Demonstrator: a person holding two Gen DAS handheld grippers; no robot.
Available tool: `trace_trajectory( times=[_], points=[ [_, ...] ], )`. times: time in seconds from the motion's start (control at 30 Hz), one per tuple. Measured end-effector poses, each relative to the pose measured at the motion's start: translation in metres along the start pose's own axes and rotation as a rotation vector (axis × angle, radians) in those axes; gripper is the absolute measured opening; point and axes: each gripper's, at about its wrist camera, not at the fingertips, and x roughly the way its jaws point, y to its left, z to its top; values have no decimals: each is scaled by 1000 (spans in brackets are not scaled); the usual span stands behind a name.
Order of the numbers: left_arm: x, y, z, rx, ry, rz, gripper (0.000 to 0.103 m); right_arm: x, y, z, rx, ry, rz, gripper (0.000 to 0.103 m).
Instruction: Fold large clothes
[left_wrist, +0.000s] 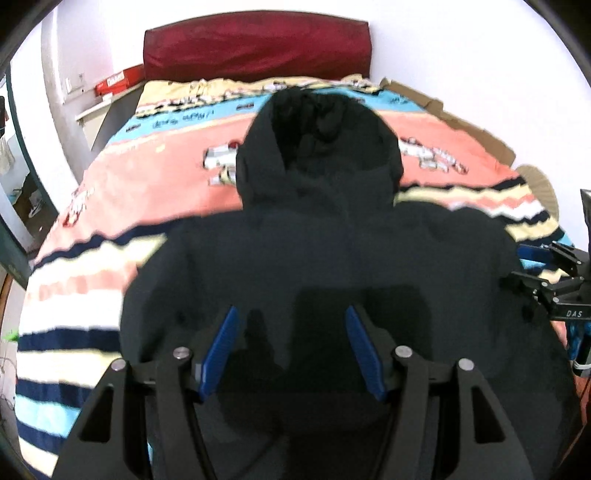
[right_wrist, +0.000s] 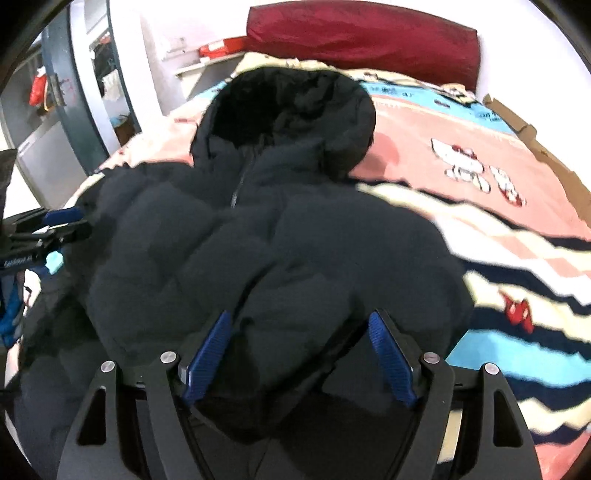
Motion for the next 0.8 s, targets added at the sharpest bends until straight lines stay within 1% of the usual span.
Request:
trace_trajectory(
  times=[0.07, 0.1, 0.17, 0.23, 0.27, 0.3, 0.37, 0.4, 0.5, 0.57, 0.67, 0.73, 0.8],
  points=[
    [3, 4, 23, 11, -14, 15, 59, -5, -8, 18, -5, -23, -2, 76],
    [7, 6, 36, 18, -20, 28, 59, -6, -14, 34, -5, -38, -6, 76],
    [19, 11, 63, 14, -18, 38, 59, -3, -24, 58, 0, -54, -15, 76],
    [33, 15, 86, 7, -10, 38, 59, 7, -35, 89, 7, -63, -21, 77],
    [45, 18, 101, 4, -3, 46, 59, 14, -43, 103, 11, -65, -28, 77],
    [52, 19, 110, 3, 1, 49, 59, 23, -53, 121, 18, -69, -35, 77],
    [74, 23, 132, -2, 12, 66, 59, 40, -70, 144, 28, -71, -39, 77],
    [85, 24, 141, -6, 14, 75, 59, 55, -79, 161, 35, -68, -45, 78],
    [121, 31, 169, -38, 22, 77, 59, 94, -101, 194, 64, -62, -52, 80],
    [148, 36, 184, -71, 20, 75, 59, 118, -111, 207, 92, -66, -62, 81],
    [177, 37, 196, -84, 15, 70, 59, 163, -120, 223, 135, -52, -68, 83],
    [196, 39, 201, -85, 13, 74, 59, 186, -123, 228, 150, -43, -95, 83],
    [215, 43, 205, -104, 11, 78, 59, 204, -127, 231, 168, -41, -101, 83]
  ],
)
